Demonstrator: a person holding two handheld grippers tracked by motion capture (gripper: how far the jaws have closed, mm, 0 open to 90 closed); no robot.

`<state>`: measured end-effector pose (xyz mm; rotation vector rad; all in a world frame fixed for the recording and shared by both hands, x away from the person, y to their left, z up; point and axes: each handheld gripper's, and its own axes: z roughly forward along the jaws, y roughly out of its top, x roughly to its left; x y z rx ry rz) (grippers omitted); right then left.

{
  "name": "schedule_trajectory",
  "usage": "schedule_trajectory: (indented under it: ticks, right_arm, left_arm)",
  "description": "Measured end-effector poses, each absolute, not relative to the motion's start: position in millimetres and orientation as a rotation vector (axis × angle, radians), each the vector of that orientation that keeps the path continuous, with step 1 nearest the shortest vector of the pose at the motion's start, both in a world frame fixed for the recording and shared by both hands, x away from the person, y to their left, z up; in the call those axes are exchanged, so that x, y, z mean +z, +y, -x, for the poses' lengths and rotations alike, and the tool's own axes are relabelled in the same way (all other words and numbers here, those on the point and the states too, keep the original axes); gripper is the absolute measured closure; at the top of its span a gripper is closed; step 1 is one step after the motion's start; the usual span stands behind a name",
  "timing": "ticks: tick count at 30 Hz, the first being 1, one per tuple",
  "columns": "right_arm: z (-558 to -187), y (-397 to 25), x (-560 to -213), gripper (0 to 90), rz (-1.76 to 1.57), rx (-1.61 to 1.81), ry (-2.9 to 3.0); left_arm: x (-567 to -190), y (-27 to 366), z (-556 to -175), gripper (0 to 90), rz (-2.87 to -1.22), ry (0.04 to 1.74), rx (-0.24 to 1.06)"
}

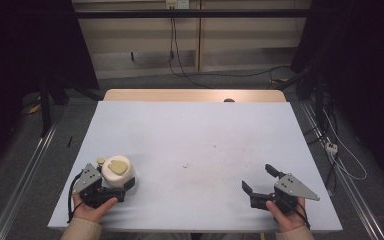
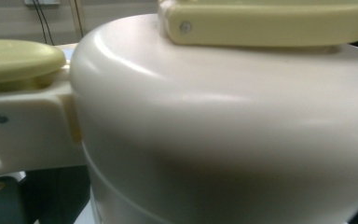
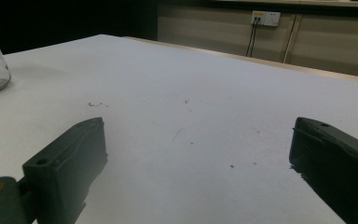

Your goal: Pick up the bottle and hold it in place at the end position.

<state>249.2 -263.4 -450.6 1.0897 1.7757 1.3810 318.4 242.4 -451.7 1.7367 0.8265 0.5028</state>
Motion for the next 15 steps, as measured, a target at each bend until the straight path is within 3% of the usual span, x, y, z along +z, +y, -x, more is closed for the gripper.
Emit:
schedule_trajectory:
  ticks: [15]
  right_arm:
    - [-246.7, -265.9, -449.9, 3.6, -1.095, 1.384, 1.763]
  left_arm:
    - [-451.9, 239.0, -318.1, 5.4, -1.713, 0.840, 0.519]
